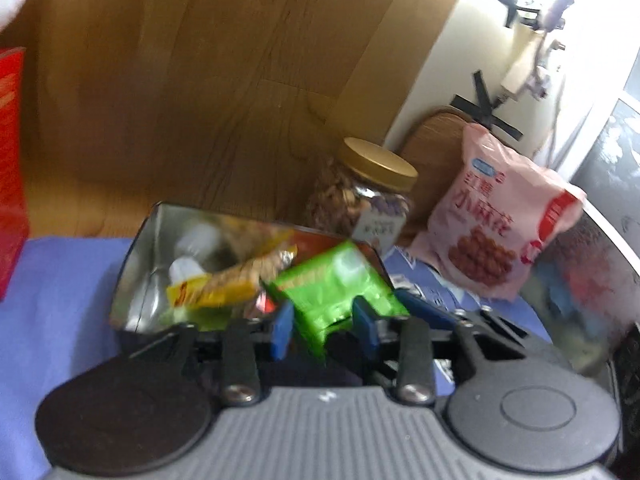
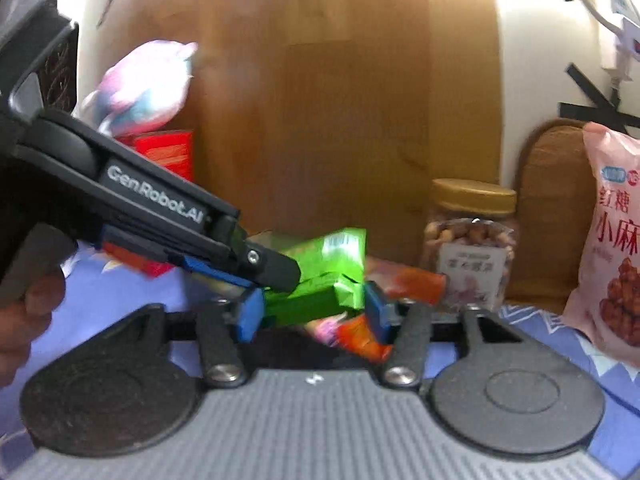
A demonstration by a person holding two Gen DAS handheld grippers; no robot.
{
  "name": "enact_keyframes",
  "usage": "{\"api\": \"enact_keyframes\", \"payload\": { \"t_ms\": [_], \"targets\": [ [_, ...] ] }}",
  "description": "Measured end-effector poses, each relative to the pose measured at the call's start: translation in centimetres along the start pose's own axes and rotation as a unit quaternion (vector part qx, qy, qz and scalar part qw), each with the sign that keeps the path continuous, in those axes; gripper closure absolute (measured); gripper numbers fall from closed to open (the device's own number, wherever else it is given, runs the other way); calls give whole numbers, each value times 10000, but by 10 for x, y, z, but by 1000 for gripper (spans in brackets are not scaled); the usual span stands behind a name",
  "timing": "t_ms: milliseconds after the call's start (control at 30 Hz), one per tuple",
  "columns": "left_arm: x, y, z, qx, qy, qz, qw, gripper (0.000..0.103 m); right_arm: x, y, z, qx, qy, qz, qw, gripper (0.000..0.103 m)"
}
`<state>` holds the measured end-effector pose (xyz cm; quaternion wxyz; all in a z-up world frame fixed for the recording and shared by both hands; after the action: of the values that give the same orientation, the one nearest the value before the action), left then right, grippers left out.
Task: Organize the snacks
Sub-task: 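Carry the green packet into the tin and open the left tool, then move the left tool to the clear bag with orange label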
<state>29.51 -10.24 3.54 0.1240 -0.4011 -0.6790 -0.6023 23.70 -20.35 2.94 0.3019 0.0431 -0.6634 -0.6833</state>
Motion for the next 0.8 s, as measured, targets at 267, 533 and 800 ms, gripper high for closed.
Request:
{"api": "enact_keyframes", "payload": {
  "t_ms": [267, 533, 800],
  "targets": [
    [1, 0, 7, -98, 106, -214, 9997, 57, 17, -6, -15, -136, -366, -311, 9988, 37],
    [48, -52, 101, 490, 513, 96, 9974, 48, 15, -54, 34, -1275, 1738, 899, 9724, 65],
    [48, -111, 148, 1707, -184, 785, 9820, 46, -26, -77, 21, -2962, 1955, 1564, 9217, 66]
  ]
}}
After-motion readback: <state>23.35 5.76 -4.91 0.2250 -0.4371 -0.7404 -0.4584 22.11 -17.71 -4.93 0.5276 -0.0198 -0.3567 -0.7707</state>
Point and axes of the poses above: each gripper's, at about its wrist camera, not at the fingertips, and x roughly against the way its jaws point, z to its left, y to its top, the point moved 8 cm from there along -x, roughly the way its jaws point, and after that the axes turned 12 degrees about y, right-handed, at the moved point
